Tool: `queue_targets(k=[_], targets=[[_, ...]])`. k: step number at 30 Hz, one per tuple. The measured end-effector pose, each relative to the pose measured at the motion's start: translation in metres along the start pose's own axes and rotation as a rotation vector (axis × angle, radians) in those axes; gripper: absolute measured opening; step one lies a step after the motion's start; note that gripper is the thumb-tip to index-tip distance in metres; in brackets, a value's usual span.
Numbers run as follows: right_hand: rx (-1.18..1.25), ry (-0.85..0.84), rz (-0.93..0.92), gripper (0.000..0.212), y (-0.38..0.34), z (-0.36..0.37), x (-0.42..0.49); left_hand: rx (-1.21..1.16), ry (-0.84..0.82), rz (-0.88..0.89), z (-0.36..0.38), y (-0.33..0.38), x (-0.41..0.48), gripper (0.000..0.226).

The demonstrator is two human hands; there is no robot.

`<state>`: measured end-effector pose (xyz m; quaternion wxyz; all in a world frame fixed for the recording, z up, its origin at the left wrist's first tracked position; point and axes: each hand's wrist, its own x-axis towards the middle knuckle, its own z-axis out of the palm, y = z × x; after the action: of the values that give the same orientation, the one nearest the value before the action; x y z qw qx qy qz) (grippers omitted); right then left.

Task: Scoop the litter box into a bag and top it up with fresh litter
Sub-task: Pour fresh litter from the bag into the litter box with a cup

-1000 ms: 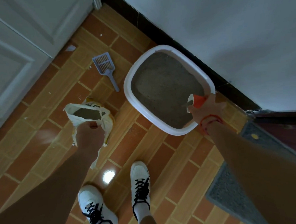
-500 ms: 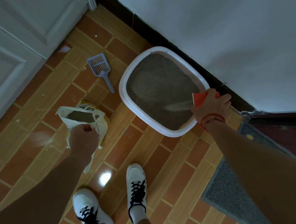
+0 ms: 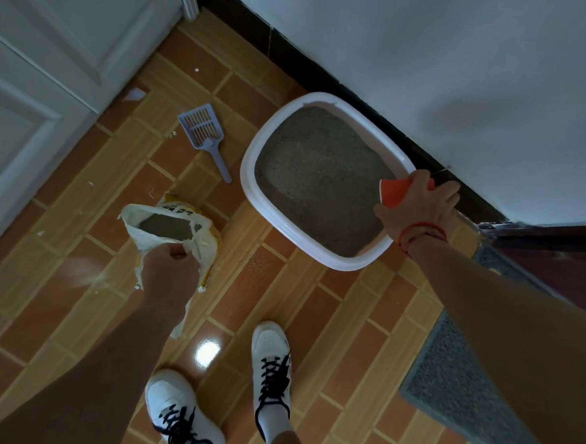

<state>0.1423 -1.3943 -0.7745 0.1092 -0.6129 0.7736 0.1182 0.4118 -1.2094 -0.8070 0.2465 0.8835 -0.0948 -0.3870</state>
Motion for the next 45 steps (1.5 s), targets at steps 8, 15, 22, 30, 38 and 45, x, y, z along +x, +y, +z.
queue_targets(k=[8,15,22,30,38,45], targets=[[0.145,-0.066,-0.025,0.076,-0.055,0.004,-0.032,-0.004,-0.008,0.018,-0.032,-0.007,0.0,0.009],[0.327,-0.144,-0.119,0.072,-0.129,0.006,-0.09,-0.07,0.011,0.019,-0.073,-0.025,0.005,0.01],[0.616,-0.257,-0.37,0.059,-0.192,-0.004,-0.156,-0.157,0.053,-0.012,-0.116,-0.049,0.01,0.008],[0.369,-0.486,-0.792,0.055,-0.213,0.005,-0.222,-0.236,0.094,-0.033,-0.147,-0.068,0.019,0.009],[0.073,-0.543,-0.673,0.052,-0.223,0.041,-0.216,-0.236,0.107,0.032,-0.154,-0.078,0.026,0.017],[-0.189,-0.554,-0.597,0.057,-0.259,0.09,-0.203,-0.112,0.05,0.227,-0.155,-0.071,0.041,0.013]])
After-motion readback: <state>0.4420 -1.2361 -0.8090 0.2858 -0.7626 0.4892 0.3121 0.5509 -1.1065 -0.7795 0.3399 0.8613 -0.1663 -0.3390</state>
